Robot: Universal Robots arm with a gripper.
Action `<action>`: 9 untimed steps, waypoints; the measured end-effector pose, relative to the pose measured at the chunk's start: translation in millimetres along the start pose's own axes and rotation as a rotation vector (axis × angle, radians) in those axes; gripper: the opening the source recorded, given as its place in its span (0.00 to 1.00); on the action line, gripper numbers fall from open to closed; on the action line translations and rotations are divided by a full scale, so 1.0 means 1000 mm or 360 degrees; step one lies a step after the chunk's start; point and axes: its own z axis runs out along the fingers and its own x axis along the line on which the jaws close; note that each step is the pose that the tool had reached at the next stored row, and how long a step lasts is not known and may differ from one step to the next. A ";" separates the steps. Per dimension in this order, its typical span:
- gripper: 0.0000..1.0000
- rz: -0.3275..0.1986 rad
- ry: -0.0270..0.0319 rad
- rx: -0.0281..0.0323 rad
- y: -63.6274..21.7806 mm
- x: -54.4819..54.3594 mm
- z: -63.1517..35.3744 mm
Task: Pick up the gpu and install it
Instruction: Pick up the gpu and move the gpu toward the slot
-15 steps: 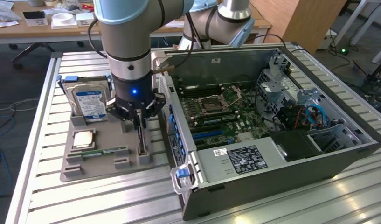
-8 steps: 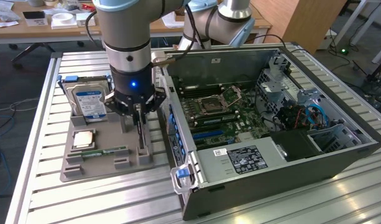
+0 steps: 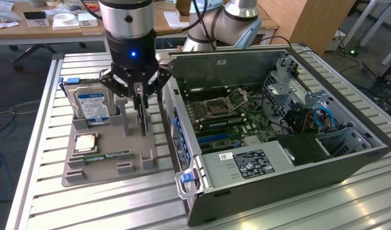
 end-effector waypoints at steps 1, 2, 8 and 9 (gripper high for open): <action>0.26 0.0000 0.00001 0.00002 0.0001 0.000 -0.0032; 0.26 0.0000 -0.00001 0.00001 0.0003 0.000 -0.0069; 0.26 0.0000 -0.00001 0.00016 0.0013 -0.001 -0.0304; 0.26 0.0000 -0.00002 0.00018 0.0014 -0.001 -0.0346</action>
